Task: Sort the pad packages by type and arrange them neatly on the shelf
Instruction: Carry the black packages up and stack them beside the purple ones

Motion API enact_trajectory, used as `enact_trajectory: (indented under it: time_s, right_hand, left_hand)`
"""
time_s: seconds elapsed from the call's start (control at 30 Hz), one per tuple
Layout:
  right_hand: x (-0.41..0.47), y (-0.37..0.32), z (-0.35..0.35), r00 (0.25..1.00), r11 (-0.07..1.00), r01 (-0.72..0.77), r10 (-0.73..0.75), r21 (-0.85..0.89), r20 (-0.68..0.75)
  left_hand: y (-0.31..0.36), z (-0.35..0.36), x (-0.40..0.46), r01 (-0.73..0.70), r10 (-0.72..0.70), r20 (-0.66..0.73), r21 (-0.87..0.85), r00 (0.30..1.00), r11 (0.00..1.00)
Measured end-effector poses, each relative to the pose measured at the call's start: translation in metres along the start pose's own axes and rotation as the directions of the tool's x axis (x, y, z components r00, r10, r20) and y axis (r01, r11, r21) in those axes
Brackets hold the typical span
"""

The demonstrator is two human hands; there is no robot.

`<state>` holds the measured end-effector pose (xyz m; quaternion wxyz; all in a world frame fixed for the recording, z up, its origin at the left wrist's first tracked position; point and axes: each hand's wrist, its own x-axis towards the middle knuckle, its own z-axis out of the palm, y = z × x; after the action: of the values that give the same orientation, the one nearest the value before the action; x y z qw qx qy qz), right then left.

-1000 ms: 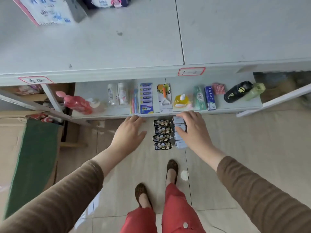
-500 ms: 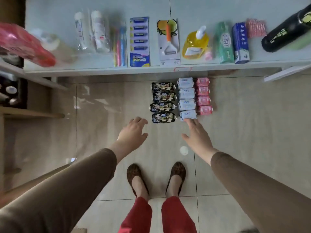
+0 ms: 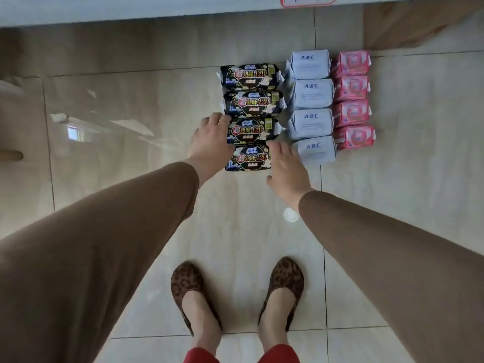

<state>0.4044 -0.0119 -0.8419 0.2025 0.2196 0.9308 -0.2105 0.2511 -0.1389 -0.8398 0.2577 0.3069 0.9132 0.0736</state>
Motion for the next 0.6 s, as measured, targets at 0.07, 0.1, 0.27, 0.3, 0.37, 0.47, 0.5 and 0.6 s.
enact_trajectory:
  time_s: [0.07,0.1,0.27,0.3,0.37,0.47,0.5,0.6]
  right_hand:
    - [0.007,0.002,0.015,0.999,0.992,0.003,-0.008,-0.123,-0.042]
    - [0.009,0.002,0.022,0.998,0.986,0.0,-0.009,-0.165,-0.056]
    - [0.009,0.0,0.048,0.998,0.984,-0.046,0.039,-0.171,-0.043]
    - [0.006,0.0,0.049,0.999,0.991,-0.049,0.048,-0.128,-0.014]
    - [-0.007,0.002,0.046,0.997,0.998,-0.042,0.045,-0.046,0.062]
    - [-0.035,0.01,0.023,0.991,1.0,-0.02,0.017,0.024,0.132]
    - [-0.046,0.01,0.008,0.988,0.999,-0.022,0.014,0.048,0.152]
    - [-0.084,0.004,-0.05,0.98,0.989,-0.04,0.011,0.14,0.199]
  left_hand:
    - [0.003,0.014,0.016,0.038,-0.039,-0.012,-0.022,0.999,0.999]
    - [0.005,0.02,0.022,0.064,-0.064,-0.01,-0.036,0.998,0.997]
    - [0.01,0.044,0.034,0.135,-0.139,-0.028,-0.111,0.99,0.985]
    - [0.008,0.047,0.032,0.126,-0.13,-0.029,-0.105,0.991,0.986]
    - [0.002,0.045,0.021,0.091,-0.093,-0.019,-0.076,0.996,0.993]
    - [-0.008,0.025,-0.008,0.072,-0.073,0.0,-0.071,0.997,0.995]
    - [-0.012,0.011,-0.021,0.075,-0.075,0.007,-0.088,0.997,0.993]
    - [-0.018,-0.045,-0.068,0.101,-0.098,0.029,-0.133,0.995,0.986]
